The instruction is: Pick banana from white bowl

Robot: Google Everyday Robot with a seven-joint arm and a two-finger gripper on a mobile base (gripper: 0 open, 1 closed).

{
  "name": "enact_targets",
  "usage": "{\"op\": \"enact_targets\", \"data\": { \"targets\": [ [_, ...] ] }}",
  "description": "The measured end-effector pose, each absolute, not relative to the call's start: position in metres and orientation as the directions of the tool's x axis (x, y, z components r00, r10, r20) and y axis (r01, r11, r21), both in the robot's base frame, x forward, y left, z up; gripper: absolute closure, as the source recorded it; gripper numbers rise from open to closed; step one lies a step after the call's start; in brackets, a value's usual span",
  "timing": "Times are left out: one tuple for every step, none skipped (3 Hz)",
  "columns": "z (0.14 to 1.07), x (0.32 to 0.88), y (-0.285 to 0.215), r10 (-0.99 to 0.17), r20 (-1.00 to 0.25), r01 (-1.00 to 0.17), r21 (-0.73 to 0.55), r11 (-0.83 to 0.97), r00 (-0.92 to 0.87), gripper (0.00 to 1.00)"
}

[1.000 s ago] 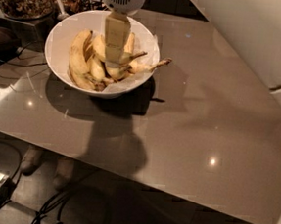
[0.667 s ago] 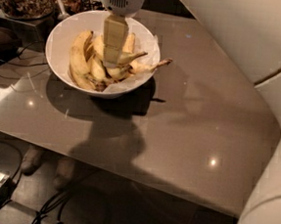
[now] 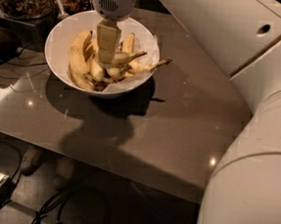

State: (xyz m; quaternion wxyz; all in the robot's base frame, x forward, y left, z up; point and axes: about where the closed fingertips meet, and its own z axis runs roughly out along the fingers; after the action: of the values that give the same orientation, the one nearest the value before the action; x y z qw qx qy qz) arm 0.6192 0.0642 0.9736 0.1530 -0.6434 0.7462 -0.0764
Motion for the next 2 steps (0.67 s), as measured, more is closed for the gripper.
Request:
{"op": "enact_targets", "data": {
  "targets": [
    [0.963, 0.623, 0.076, -0.987, -0.117, -0.948, -0.283, 0.143, -0.114, 0.23],
    [0.953, 0.626, 0.085, -0.989, -0.107, -0.957, -0.26, 0.128, -0.103, 0.29]
  ]
}}
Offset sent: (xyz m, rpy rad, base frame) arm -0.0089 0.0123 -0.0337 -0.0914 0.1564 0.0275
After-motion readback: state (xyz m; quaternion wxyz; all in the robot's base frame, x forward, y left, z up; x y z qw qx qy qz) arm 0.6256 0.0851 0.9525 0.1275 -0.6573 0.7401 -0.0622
